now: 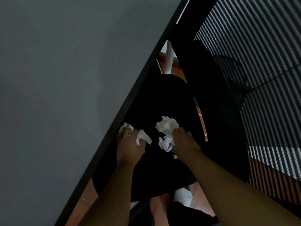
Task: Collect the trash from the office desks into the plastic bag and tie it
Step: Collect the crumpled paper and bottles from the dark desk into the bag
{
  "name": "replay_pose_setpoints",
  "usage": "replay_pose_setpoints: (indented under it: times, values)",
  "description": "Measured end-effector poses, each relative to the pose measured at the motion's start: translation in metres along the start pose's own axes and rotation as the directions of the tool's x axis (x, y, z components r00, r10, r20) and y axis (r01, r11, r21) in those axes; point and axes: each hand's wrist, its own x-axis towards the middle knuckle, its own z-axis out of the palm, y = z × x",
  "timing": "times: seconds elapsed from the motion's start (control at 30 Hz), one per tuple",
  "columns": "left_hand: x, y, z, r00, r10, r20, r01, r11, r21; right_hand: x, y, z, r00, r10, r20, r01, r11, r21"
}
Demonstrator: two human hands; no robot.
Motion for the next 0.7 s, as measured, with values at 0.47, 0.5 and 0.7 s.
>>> replay_pose_setpoints:
  times: [0.47,0.5,0.7]
  values:
    - [-0.002,-0.013,0.009,0.998,-0.043,-0.039,0.039,0.995,-0.088,0.001,-0.009,0.004,0.963,-0.205,-0.176,0.075,0.827,-0.557]
    - [-0.002,-0.013,0.009,0.998,-0.041,-0.051,0.037,0.995,-0.088,0.005,-0.011,0.002,0.95,-0.241,-0.196,0.086,0.81,-0.58]
    - [-0.001,-0.01,0.007,0.997,-0.017,-0.074,0.009,0.994,-0.107,0.033,-0.003,0.0,0.943,-0.331,-0.03,0.272,0.821,-0.502]
